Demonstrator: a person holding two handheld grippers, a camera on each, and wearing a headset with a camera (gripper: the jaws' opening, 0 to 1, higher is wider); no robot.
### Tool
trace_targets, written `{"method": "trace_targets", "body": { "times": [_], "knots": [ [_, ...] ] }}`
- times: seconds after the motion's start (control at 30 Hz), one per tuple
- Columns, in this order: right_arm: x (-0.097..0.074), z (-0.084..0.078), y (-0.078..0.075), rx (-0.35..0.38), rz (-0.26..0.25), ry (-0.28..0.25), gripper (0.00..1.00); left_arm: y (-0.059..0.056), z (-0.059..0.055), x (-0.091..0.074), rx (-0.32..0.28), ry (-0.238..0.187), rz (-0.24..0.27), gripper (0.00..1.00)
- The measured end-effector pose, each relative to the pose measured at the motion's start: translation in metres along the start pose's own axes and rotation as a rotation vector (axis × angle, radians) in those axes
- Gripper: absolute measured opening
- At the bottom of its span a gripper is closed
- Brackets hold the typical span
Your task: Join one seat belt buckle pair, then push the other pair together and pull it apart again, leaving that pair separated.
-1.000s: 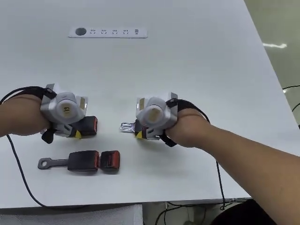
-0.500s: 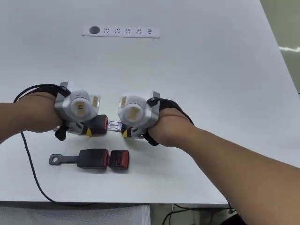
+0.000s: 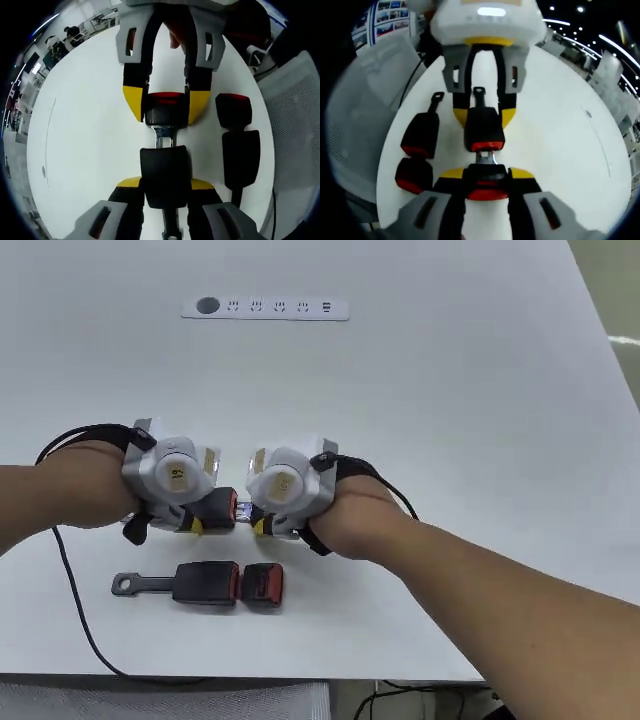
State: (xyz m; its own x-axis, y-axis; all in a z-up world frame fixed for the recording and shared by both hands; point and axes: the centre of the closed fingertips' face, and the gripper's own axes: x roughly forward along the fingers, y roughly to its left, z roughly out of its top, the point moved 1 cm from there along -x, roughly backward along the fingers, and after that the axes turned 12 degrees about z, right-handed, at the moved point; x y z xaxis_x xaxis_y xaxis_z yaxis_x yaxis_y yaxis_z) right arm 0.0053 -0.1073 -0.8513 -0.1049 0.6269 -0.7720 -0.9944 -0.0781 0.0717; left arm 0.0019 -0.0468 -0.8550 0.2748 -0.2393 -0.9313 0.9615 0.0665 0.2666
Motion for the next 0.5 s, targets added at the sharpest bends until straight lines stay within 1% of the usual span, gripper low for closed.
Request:
{"method": "trace_targets", "body": {
  "times": [0.03, 0.1, 0.2, 0.3, 0.43, 0.5],
  "knots": [
    [0.0, 0.0, 0.0, 0.008, 0.008, -0.024, 0.3, 0.001, -0.001, 0.0, -0.014, -0.01, -0.003, 0.33],
    [0.0, 0.0, 0.0, 0.002, 0.018, -0.031, 0.29, 0.001, -0.002, 0.0, -0.017, -0.031, -0.011, 0.33],
    [0.003, 0.004, 0.001, -0.018, 0.031, -0.029, 0.29, 0.001, -0.001, 0.0, -0.008, -0.048, -0.019, 0.32],
    [0.004, 0.005, 0.0, -0.037, 0.043, -0.019, 0.28, 0.001, -0.001, 0.001, -0.009, -0.051, -0.022, 0.32],
    [0.006, 0.007, 0.0, -0.049, 0.043, -0.017, 0.28, 0.001, -0.001, 0.001, -0.013, -0.055, -0.022, 0.32],
    [0.01, 0.013, 0.001, -0.05, 0.047, -0.02, 0.28, 0.001, -0.001, 0.001, -0.018, -0.056, -0.026, 0.31]
  ]
}}
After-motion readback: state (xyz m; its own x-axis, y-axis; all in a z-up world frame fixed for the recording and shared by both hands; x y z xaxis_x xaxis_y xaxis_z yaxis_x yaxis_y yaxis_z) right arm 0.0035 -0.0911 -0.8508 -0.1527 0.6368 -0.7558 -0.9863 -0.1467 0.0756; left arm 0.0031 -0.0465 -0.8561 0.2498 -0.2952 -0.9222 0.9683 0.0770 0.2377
